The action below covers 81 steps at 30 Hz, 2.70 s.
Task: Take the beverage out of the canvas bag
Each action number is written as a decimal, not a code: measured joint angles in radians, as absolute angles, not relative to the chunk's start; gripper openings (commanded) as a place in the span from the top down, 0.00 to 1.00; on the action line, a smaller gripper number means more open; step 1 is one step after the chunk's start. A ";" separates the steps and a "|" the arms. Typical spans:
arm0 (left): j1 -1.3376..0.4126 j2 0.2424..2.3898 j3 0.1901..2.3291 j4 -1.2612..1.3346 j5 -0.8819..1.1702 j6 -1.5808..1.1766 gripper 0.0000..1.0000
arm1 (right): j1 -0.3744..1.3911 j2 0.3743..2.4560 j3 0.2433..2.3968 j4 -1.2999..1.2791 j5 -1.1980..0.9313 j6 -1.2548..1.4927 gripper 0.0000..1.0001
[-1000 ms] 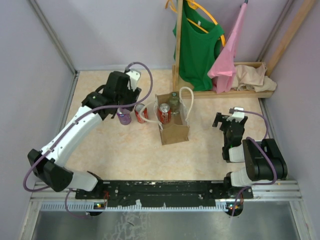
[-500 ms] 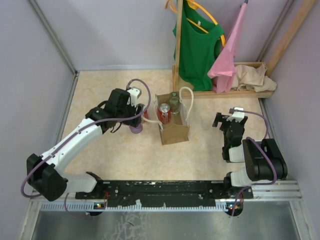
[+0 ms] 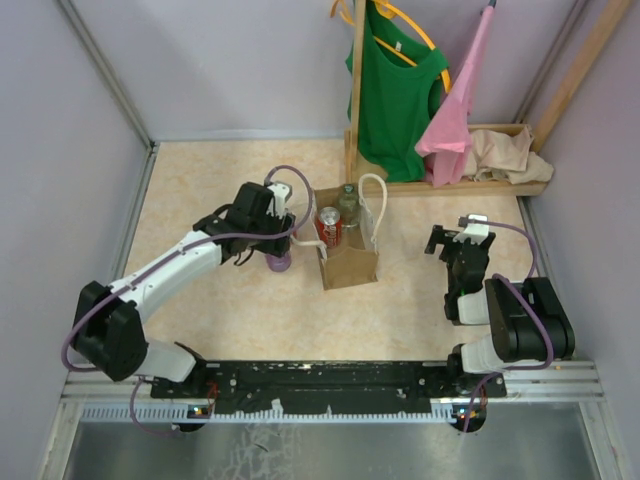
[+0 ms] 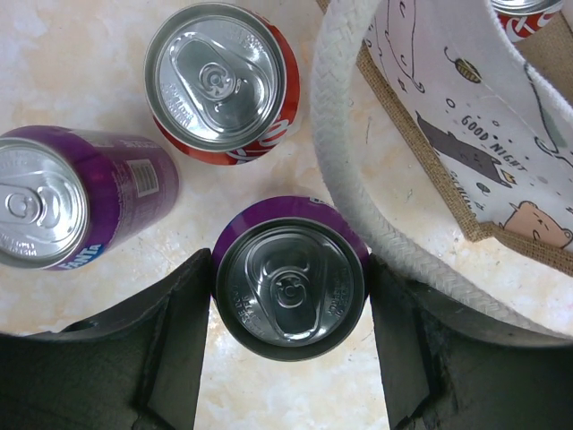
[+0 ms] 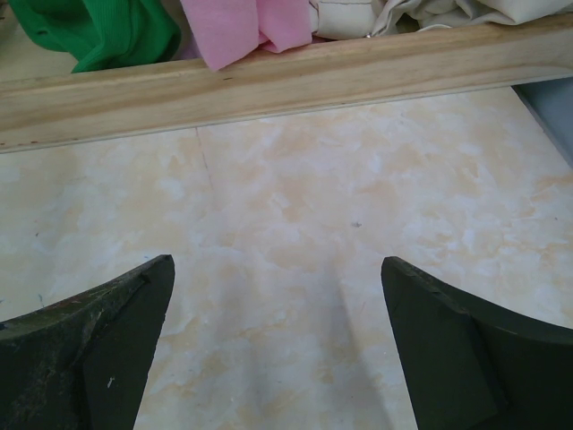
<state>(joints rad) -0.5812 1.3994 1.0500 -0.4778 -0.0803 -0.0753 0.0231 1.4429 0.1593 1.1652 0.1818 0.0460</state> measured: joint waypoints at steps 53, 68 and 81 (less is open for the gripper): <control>-0.657 1.743 1.723 -0.394 0.112 0.155 0.21 | 0.023 1.443 0.159 1.165 0.181 0.046 0.01; -0.661 1.862 1.747 -0.348 0.234 0.092 0.43 | 0.023 1.443 0.159 1.165 0.182 0.046 0.01; -0.660 1.950 1.751 -0.321 0.224 0.073 0.44 | 0.023 1.443 0.159 1.165 0.182 0.046 0.01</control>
